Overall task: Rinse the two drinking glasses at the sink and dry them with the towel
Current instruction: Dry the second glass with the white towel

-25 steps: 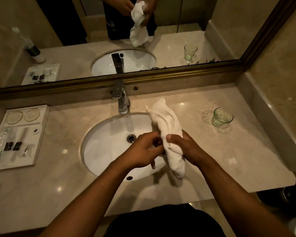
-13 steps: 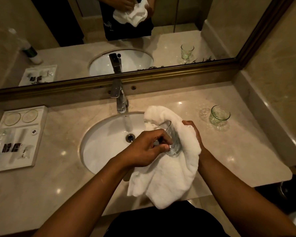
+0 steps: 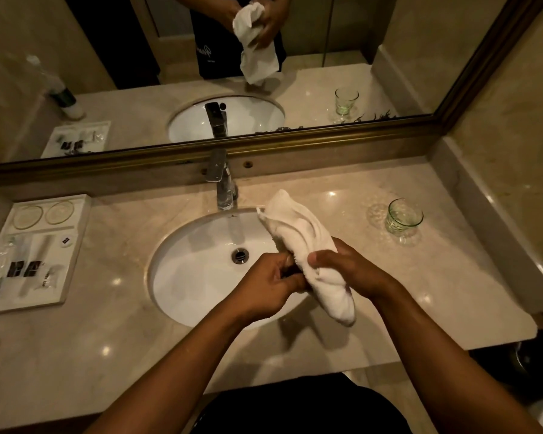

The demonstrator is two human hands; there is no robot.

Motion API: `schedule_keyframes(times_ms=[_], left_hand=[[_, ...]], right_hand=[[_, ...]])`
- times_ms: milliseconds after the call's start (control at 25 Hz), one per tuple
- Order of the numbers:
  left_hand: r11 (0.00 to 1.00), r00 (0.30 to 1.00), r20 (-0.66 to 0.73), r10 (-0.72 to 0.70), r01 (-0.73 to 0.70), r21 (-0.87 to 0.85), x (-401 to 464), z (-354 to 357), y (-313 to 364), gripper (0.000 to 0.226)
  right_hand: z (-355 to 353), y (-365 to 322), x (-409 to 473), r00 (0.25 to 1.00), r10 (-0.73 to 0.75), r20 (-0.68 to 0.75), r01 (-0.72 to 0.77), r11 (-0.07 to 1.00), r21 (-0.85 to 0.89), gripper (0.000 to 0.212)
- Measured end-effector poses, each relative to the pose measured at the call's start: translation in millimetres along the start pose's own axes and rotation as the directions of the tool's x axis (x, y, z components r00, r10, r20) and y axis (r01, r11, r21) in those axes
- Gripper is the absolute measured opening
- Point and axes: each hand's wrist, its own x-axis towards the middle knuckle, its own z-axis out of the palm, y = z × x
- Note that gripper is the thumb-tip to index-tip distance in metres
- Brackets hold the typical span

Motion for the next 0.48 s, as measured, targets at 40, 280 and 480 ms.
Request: schedule_keyframes(times_ms=[40,280,480], left_hand=[[0.999,0.999,-0.021,0.042,-0.041,0.017,2,-1,-1,0.016],[0.864,0.932,0.055,0.357,-0.352,0.359,6,-15,-1,0.009],[0.695,0.881,0.017,0.472,-0.384,0.608,15,-6,-30,0.012]], right_hand=[[0,-4,0,0.999,0.028,-0.018,-0.025,0.991,0.131,0.031],[-17,17,29,0.927,0.179,-0.329,0.013,0.863,0.504,0.037],[18,23,25,0.922,0.168,-0.349,0.169,0.636,0.753,0.038]])
